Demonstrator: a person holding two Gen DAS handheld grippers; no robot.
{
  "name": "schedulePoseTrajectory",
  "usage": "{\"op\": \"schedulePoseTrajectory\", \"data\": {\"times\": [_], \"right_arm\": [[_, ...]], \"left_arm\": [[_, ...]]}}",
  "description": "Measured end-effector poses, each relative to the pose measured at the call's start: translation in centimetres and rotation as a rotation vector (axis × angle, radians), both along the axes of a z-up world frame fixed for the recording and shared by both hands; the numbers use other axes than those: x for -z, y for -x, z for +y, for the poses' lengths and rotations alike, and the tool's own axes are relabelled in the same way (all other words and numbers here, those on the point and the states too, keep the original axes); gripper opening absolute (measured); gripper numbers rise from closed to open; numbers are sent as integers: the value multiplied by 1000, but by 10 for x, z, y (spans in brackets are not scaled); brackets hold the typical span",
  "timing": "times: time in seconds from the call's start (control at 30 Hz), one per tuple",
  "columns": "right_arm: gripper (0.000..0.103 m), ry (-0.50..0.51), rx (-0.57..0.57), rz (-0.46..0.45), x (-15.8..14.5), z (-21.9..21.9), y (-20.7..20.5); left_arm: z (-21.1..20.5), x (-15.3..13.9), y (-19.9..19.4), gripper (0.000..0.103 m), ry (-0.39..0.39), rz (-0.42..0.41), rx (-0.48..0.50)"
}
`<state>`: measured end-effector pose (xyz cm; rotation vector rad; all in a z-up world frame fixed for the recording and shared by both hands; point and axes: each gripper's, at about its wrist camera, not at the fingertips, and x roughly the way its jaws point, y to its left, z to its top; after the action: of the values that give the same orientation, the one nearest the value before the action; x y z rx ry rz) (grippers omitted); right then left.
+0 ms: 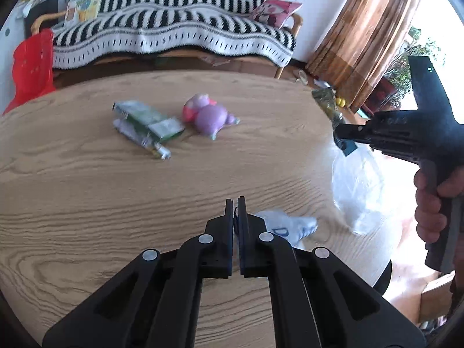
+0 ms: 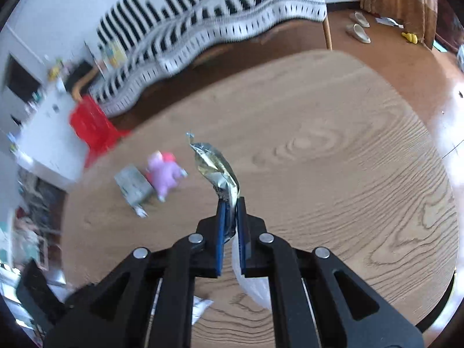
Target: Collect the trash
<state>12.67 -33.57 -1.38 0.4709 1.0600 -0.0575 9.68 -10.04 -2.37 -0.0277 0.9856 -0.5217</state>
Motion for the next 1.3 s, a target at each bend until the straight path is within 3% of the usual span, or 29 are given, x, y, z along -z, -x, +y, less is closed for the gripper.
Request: {"op": "schedulePoseTrajectory", "data": {"times": [0.07,0.1,0.13,0.2,0.3,0.37,0.47,0.57,0.77,0.9,0.93,0.97,1.1,1.13,1.3], "right_arm": [[14,12,-12,37,11,5,-7],[30,22,-14,44,12,7,-8],[54,33,-15,38,11,9,-6],[69,81,-26,7,2,10,3],[69,126,-81,8,-9,13,18],[75,187,-108,12,-9,13,37],[79,200,-140,41,3,14,60],[79,155,-147,62,25,16,80],[79,181,-154,87,67,35,101],[31,245,-144,33,64,42,116],[26,231,-139,28,64,40,120],[24,218,-132,18,63,38,126],[23,194,-82,-45,54,21,162],[23,182,-62,-62,50,13,174],[23,179,47,-101,28,-36,228]], "left_arm": [[6,8,-4,2,1,37,-10],[10,12,-8,3,4,62,-14],[12,14,-10,3,9,77,-18],[13,17,-9,3,11,91,-18],[11,16,-7,13,1,90,4],[9,16,-3,50,-1,88,11],[4,15,1,71,-17,71,15],[0,15,5,80,-37,54,14],[-19,28,8,83,-102,28,31],[-29,35,8,82,-166,-4,27],[-31,38,9,75,-166,-4,32],[-32,41,9,58,-163,6,42],[-39,41,16,26,-200,-9,60],[-40,39,17,10,-206,-9,60],[-50,14,31,6,-145,-31,74]]}}
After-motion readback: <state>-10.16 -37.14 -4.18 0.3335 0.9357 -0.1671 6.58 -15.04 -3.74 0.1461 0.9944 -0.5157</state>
